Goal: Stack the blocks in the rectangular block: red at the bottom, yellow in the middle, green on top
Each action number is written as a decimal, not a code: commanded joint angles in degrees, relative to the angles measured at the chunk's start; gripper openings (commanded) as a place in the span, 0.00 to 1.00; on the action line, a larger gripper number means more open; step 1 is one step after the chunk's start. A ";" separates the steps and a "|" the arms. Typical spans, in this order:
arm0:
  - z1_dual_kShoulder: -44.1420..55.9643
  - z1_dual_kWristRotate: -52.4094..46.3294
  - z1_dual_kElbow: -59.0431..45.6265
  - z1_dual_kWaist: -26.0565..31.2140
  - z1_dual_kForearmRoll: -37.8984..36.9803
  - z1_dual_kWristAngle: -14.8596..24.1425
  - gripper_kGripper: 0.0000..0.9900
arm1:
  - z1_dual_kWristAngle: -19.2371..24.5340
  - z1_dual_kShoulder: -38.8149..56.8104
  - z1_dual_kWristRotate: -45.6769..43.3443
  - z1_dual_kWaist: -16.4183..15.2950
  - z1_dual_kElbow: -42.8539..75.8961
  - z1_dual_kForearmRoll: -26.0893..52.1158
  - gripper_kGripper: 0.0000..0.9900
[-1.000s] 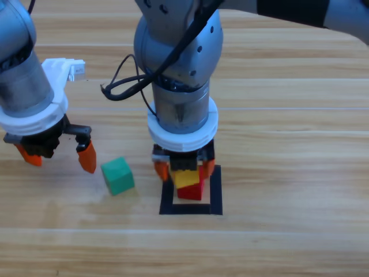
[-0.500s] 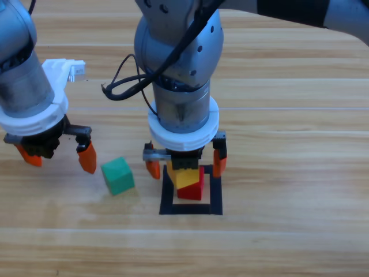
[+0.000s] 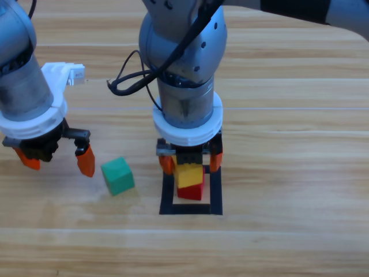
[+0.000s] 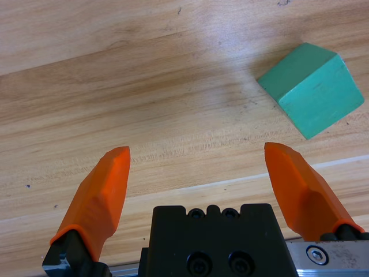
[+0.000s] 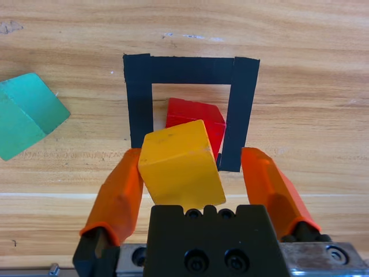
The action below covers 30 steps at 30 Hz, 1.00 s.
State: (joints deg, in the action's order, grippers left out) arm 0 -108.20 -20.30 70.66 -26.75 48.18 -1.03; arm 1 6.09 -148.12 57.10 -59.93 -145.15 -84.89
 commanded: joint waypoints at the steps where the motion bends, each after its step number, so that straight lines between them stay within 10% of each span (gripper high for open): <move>1: -2.45 -0.27 -0.78 1.09 -0.89 0.32 1.00 | 0.32 -2.43 -0.67 1.66 0.22 -0.81 0.73; 6: -3.42 -0.18 -0.78 1.09 -1.42 0.32 1.00 | -0.03 -2.52 -0.67 1.66 0.13 -0.81 0.51; 14: -4.39 0.00 -0.87 1.09 -2.03 0.32 1.00 | -0.20 -2.43 -0.49 1.66 -0.04 -0.81 0.51; 17: -4.83 0.08 -0.87 1.09 -2.30 0.32 1.00 | -0.29 -2.08 -0.58 1.66 -0.13 -0.81 0.86; 20: -5.27 0.17 -0.87 1.09 -2.65 0.23 0.99 | -0.29 -1.47 -0.93 1.66 -0.31 -0.81 1.00; 30: -6.32 0.44 -1.13 1.09 -3.62 0.23 0.99 | 11.75 18.84 -3.92 -1.06 4.70 -0.81 1.00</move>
State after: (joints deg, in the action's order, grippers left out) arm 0 -112.05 -20.23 70.31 -26.75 45.30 -1.02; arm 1 10.81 -144.34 55.15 -59.76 -144.61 -84.90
